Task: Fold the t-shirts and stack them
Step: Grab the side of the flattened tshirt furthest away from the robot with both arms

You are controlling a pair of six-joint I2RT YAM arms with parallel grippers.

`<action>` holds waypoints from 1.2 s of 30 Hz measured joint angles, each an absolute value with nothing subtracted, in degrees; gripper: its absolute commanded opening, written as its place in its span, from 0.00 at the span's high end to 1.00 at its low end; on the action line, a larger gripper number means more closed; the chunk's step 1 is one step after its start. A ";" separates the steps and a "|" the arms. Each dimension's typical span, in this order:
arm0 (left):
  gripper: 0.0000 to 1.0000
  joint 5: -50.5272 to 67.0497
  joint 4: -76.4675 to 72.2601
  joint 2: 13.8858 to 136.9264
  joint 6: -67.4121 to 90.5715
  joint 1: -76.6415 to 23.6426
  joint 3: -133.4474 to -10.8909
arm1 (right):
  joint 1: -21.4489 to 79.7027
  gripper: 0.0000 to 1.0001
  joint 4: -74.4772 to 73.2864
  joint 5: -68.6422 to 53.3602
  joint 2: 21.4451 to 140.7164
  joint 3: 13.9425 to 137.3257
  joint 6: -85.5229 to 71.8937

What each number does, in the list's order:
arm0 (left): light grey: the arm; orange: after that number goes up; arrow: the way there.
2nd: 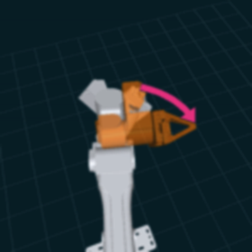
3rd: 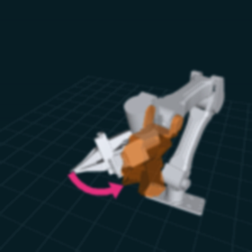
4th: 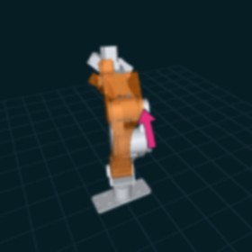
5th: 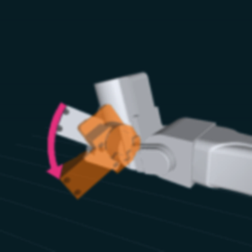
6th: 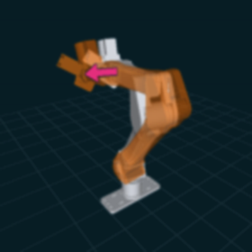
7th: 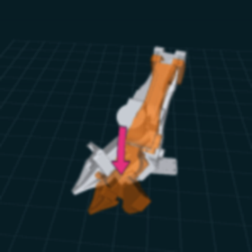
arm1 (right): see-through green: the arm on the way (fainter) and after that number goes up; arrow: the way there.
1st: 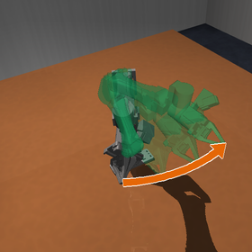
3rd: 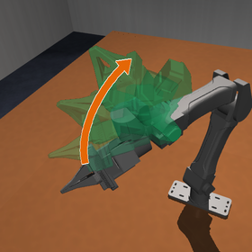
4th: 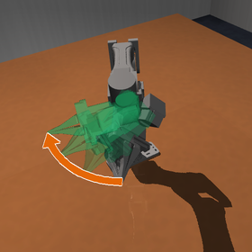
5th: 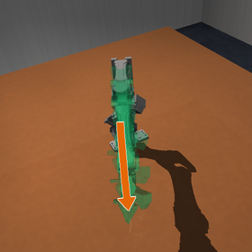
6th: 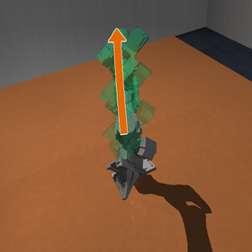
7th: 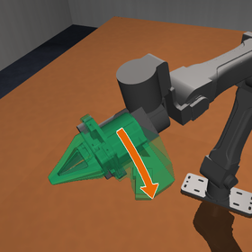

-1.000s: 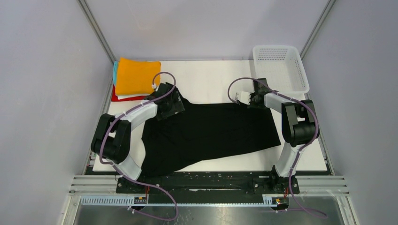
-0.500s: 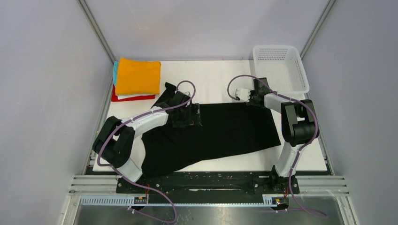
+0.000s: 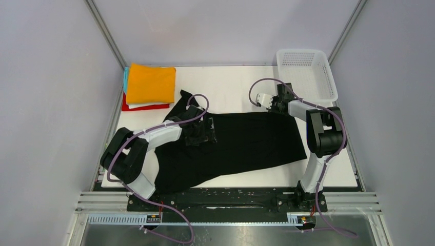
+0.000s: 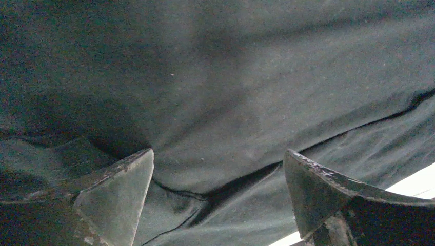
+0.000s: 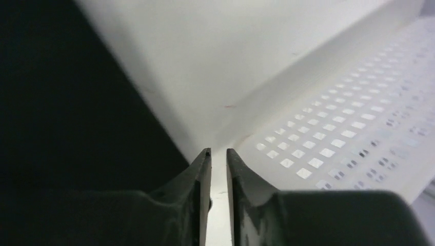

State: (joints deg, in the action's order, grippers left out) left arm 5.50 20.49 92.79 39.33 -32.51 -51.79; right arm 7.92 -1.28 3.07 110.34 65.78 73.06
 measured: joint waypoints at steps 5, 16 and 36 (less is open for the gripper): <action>0.01 5.91 19.62 90.61 41.69 -28.93 -49.08 | 7.86 0.60 -9.74 -1.74 104.88 62.87 75.31; 0.01 1.76 23.24 89.76 42.48 -25.12 -49.10 | 7.86 0.51 -22.00 -8.58 95.88 58.41 80.36; 0.01 -0.89 25.47 90.32 41.58 -25.10 -50.13 | 9.21 0.85 -11.46 -6.07 103.02 58.63 79.48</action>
